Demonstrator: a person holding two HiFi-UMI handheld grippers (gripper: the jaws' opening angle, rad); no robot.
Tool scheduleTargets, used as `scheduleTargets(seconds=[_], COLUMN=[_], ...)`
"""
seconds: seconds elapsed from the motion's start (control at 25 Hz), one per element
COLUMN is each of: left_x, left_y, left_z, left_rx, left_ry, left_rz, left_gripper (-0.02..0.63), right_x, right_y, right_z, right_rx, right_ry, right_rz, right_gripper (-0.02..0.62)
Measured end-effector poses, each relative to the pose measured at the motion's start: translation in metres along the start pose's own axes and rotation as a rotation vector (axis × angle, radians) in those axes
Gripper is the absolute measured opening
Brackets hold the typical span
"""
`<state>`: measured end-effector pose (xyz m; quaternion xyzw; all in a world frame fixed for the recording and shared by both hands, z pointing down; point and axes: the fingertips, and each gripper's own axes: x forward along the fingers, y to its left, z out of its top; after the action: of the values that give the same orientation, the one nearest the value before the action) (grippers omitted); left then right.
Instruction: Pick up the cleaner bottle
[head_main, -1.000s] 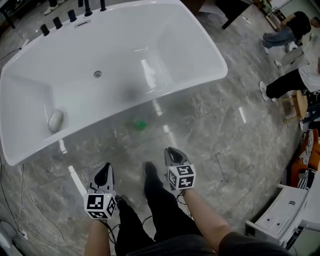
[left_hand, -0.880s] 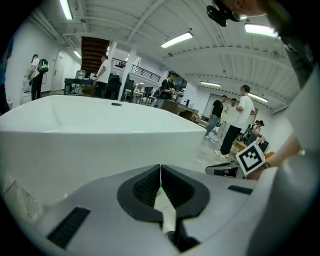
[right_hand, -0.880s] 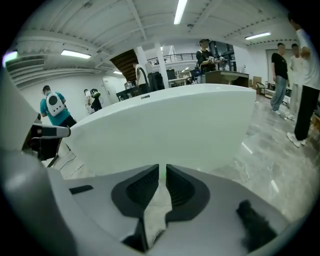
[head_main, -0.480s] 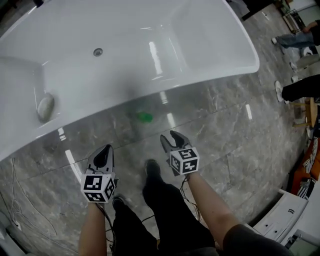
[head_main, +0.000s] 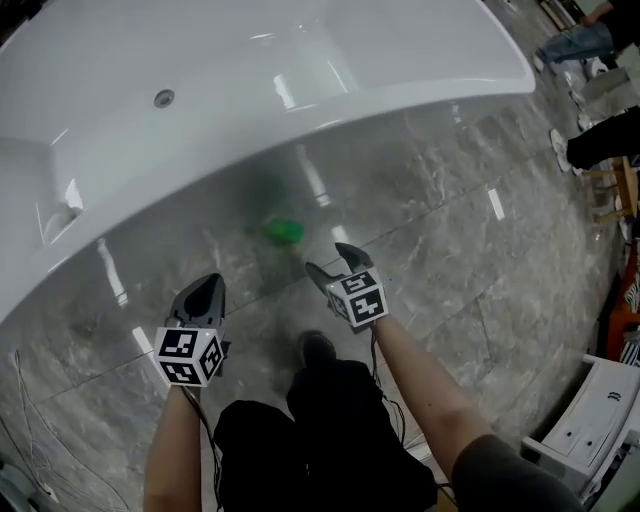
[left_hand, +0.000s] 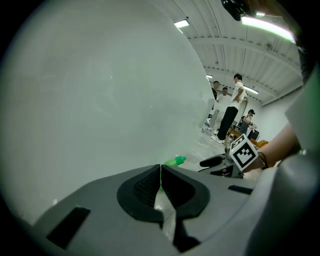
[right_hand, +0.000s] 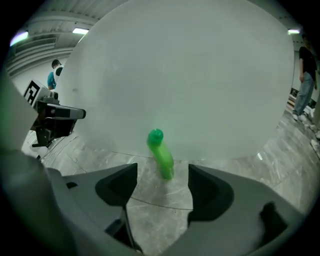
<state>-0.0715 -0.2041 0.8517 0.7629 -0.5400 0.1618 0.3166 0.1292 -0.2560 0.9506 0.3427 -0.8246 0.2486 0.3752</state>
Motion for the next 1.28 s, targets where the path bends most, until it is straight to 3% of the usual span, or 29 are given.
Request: scheduleTargets(seconds=[0.2,0.48,0.72,0.88,1.04,1.28], left_x=[0.051,0.100,0.105,0.101,0.104,0.100], left_y=[0.023,0.040,0.053,0.066,0.068,0.071], left_z=[-0.035,-0.074,-0.093,-0.102,-0.104,-0.087], left_rx=[0.042,0.032,0.098,0.078,0.113,0.247], left_ry=[-0.008,-0.036,-0.067,-0.066,-0.063,-0.097], left_rz=[-0.037,-0.054,-0.034,-0.019,-0.020,0.013], left_gripper=[0.015,0.015,0.015,0.015,0.015,0.015], right_x=[0.047,0.102,0.125,0.139,0.155,0.174], right_y=[-0.006,-0.014,-0.015,-0.005,-0.002,0.006], right_z=[-0.008,-0.019,-0.015,-0.015,-0.015,-0.005], right_rx=[-0.108,-0.152,-0.201,-0.245,-0.229,-0.274], right_ry=[-0.073,-0.160,-0.224,-0.214,-0.226,-0.287], right_rz=[-0.021,0.041,0.057,0.076,0.070,0.017], right_gripper=[0.302,0.302,0.302,0.302,0.302,0.302])
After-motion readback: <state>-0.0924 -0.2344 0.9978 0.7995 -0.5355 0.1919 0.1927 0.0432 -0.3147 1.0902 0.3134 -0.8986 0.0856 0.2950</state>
